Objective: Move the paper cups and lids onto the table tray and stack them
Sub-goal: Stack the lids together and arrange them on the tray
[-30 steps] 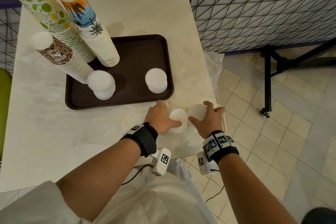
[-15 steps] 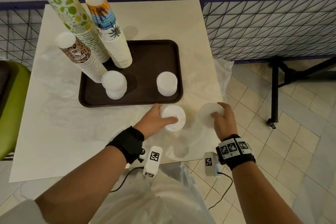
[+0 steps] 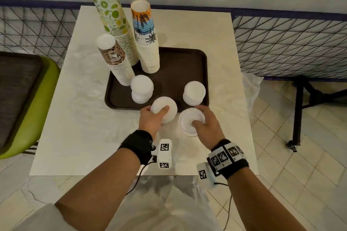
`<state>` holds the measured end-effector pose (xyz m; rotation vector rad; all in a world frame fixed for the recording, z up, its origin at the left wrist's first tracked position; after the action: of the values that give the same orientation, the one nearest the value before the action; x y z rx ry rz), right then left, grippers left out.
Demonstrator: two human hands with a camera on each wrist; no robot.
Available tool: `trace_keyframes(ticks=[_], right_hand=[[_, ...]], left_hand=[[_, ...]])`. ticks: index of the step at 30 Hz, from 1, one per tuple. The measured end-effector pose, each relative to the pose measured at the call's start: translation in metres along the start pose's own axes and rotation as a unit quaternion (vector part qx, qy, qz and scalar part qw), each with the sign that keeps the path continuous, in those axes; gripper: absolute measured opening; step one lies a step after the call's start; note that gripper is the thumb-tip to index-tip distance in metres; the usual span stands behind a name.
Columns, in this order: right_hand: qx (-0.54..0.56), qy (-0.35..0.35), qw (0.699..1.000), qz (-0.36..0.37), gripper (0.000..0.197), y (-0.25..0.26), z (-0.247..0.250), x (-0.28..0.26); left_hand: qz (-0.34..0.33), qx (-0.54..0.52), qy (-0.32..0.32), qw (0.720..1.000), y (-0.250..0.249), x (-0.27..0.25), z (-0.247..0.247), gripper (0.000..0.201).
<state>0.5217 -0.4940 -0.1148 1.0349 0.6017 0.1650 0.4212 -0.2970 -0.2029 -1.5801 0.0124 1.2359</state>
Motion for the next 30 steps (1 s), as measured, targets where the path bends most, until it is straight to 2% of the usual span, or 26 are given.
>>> trace_keyframes(ticks=[4, 5, 8, 12, 16, 21, 23, 26, 30], right_hand=[[0.019, 0.012, 1.0, -0.019, 0.054, -0.011, -0.015, 0.007], [0.023, 0.013, 0.999, -0.027, 0.055, -0.012, -0.017, 0.009], [0.018, 0.017, 0.999, -0.038, 0.055, -0.013, -0.021, 0.015], [0.007, 0.017, 0.999, -0.045, 0.058, -0.014, -0.026, 0.02], [0.005, 0.01, 0.999, -0.052, 0.057, -0.013, -0.029, 0.021], [-0.005, 0.014, 0.998, -0.056, 0.058, -0.012, -0.036, 0.022], [-0.009, 0.018, 0.998, -0.056, 0.058, -0.012, -0.037, 0.021], [-0.015, 0.02, 0.998, -0.053, 0.058, -0.012, -0.036, 0.019], [-0.029, 0.017, 0.998, -0.056, 0.058, -0.015, -0.031, 0.017]], left_hand=[[-0.007, 0.023, -0.008, 1.0, -0.005, -0.006, -0.007, 0.106], [-0.011, 0.032, -0.009, 0.999, -0.006, -0.007, -0.008, 0.108], [-0.002, 0.028, -0.004, 1.0, -0.008, -0.006, -0.009, 0.096], [0.034, 0.028, 0.03, 0.999, -0.006, -0.003, -0.008, 0.107], [0.062, 0.014, 0.054, 0.996, -0.004, -0.003, -0.008, 0.071], [0.075, 0.0, 0.056, 0.996, -0.009, -0.001, -0.013, 0.071], [0.086, -0.004, 0.055, 0.995, -0.012, -0.002, -0.015, 0.078], [0.103, 0.003, 0.051, 0.993, -0.015, 0.0, -0.02, 0.104], [0.112, 0.021, 0.049, 0.992, -0.021, 0.001, -0.024, 0.113]])
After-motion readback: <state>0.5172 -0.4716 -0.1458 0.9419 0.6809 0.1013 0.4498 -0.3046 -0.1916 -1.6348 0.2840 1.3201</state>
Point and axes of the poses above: each hand's wrist, its own x-axis towards the middle knuckle, its own z-axis out of the back of the hand, y = z × x, the point moved 8 cm from there along x, towards the middle knuckle, and after that the axes turned 5 degrees about x, right-handed, at the moved point
